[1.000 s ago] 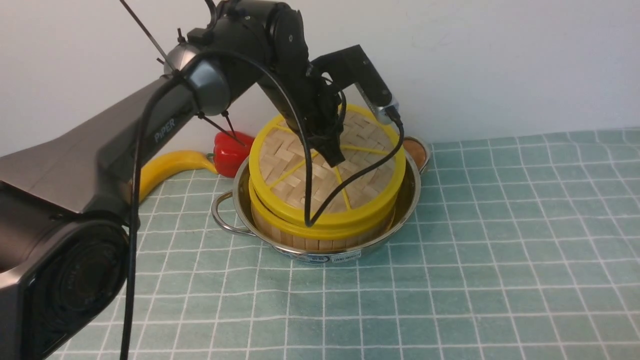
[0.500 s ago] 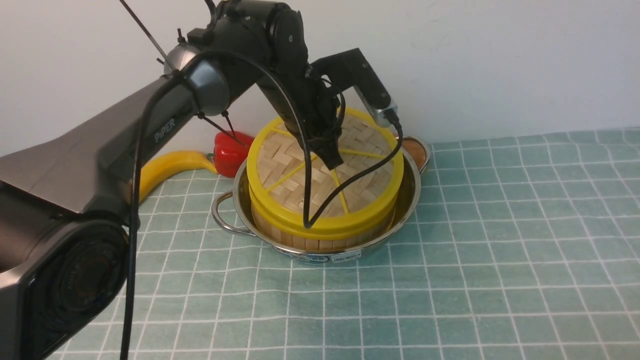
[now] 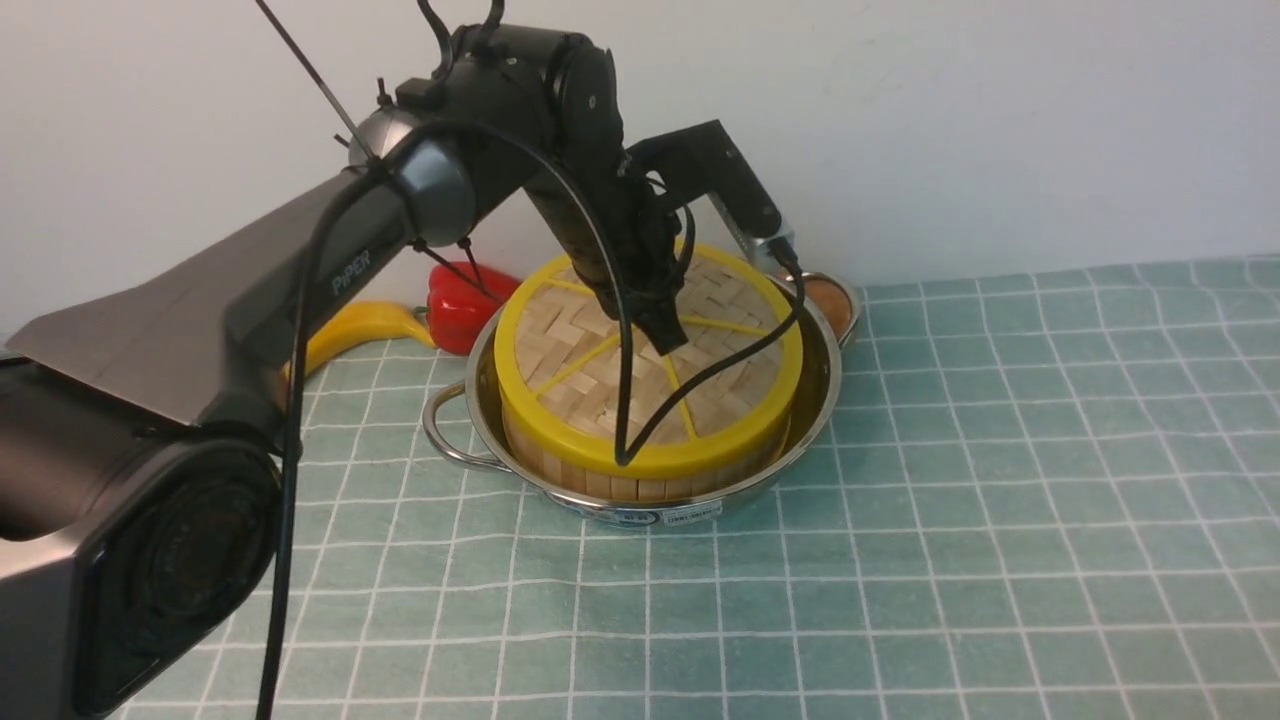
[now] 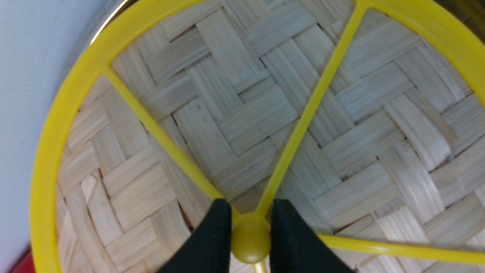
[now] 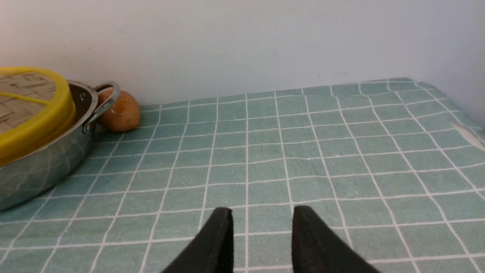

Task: Place the steamer in the pot on the blue tablecloth, and put the lid on the steamer.
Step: 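Place the yellow bamboo steamer lid onto the steamer in the pot with the left gripper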

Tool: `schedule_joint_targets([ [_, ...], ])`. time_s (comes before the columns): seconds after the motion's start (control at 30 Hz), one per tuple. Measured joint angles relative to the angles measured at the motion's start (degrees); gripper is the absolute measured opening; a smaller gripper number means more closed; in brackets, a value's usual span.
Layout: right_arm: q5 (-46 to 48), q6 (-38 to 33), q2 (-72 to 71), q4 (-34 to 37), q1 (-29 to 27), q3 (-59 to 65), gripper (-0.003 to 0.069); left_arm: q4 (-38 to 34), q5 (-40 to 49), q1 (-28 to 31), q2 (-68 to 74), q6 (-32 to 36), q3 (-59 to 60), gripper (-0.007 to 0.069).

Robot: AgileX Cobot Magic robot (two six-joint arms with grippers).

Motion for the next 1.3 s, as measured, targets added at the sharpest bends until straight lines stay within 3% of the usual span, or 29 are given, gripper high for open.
schedule_joint_targets([
  [1.3,0.0,0.0,0.0,0.0,0.0,0.0,0.0240,-0.1,-0.1,1.1,-1.6,-2.1,0.0,0.0123],
])
